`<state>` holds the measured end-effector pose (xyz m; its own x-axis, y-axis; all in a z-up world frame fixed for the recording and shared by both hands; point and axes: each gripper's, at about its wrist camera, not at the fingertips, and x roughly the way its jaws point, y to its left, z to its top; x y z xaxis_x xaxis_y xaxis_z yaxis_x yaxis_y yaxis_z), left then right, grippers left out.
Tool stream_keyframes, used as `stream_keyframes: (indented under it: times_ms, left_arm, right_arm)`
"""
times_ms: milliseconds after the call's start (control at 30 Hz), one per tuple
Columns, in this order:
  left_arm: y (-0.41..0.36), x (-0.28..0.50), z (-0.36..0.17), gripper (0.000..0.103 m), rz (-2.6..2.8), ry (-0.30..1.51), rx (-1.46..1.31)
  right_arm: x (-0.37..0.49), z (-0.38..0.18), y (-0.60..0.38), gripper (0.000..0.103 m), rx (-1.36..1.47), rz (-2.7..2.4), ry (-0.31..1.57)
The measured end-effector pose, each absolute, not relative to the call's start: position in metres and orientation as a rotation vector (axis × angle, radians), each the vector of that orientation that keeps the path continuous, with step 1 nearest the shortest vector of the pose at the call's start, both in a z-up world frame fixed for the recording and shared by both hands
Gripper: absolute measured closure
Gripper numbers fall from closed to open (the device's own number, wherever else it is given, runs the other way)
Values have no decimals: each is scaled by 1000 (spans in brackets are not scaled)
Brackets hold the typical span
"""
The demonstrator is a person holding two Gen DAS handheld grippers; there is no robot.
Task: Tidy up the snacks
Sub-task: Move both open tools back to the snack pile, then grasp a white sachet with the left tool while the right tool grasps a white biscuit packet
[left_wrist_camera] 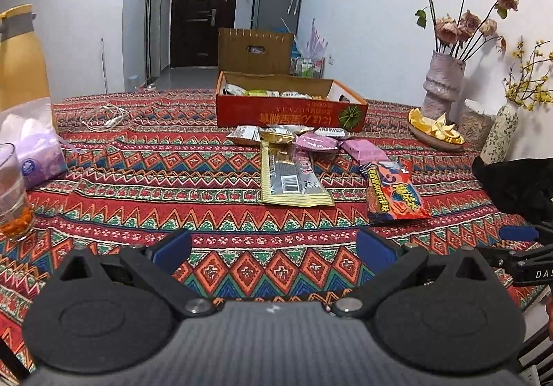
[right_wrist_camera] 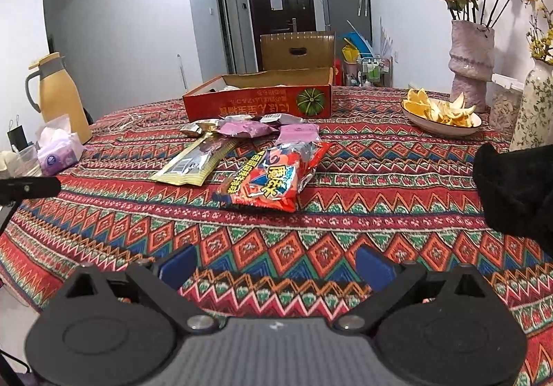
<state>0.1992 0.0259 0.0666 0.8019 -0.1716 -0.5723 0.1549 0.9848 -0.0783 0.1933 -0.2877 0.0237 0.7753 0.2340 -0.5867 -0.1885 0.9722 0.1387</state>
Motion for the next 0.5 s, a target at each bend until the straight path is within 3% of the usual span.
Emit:
stream_keyframes:
  times_ms: [500]
  left_arm:
    - [8, 316, 58, 1, -206, 606, 30]
  right_arm:
    - [297, 35, -272, 5, 45, 262, 632]
